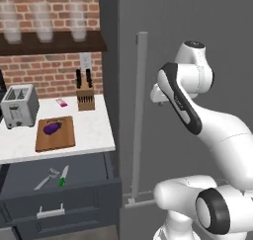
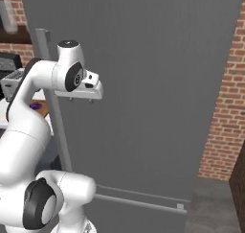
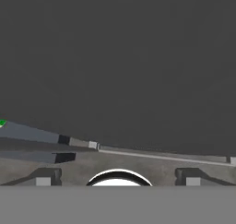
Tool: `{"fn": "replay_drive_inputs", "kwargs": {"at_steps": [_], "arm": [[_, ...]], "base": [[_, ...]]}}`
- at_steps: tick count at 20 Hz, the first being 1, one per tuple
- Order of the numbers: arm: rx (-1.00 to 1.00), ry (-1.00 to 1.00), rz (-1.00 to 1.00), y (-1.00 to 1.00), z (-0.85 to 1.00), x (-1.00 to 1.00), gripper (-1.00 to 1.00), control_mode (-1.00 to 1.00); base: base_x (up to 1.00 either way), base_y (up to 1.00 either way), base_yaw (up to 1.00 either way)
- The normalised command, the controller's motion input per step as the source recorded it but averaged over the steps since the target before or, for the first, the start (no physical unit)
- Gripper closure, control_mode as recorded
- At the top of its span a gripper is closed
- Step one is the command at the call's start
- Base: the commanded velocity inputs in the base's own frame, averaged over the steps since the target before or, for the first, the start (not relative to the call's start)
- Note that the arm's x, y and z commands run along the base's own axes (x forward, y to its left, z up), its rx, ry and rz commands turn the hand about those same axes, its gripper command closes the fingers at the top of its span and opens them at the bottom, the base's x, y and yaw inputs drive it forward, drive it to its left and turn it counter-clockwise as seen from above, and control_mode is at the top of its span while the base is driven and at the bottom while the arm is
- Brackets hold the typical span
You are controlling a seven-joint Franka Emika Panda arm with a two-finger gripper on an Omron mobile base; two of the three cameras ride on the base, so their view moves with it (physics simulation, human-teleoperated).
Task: Place the appropriate cutting tool for cutting the eggplant skin on the cutting board.
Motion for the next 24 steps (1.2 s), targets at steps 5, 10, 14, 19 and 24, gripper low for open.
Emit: {"fn": "replay_drive_inputs", "kwargs": {"at_steps": [5, 10, 14, 19, 24], "arm": [[0.0, 0.0, 0.0, 0.0, 0.0, 0.0, -1.0, 1.0], [0.0, 0.0, 0.0, 0.0, 0.0, 0.0, -1.0, 1.0], [0.0, 0.0, 0.0, 0.0, 0.0, 0.0, -1.0, 1.0], [0.0, 0.0, 0.0, 0.0, 0.0, 0.0, -1.0, 1.0], [0.0, 0.0, 0.0, 0.0, 0.0, 0.0, -1.0, 1.0]], "base": [[-0.4, 0.61, 0.08], [-0.46, 0.58, 0.1], [-0.44, 0.52, 0.08], [-0.38, 0.42, 0.05], [-0.18, 0.37, 0.04]]}}
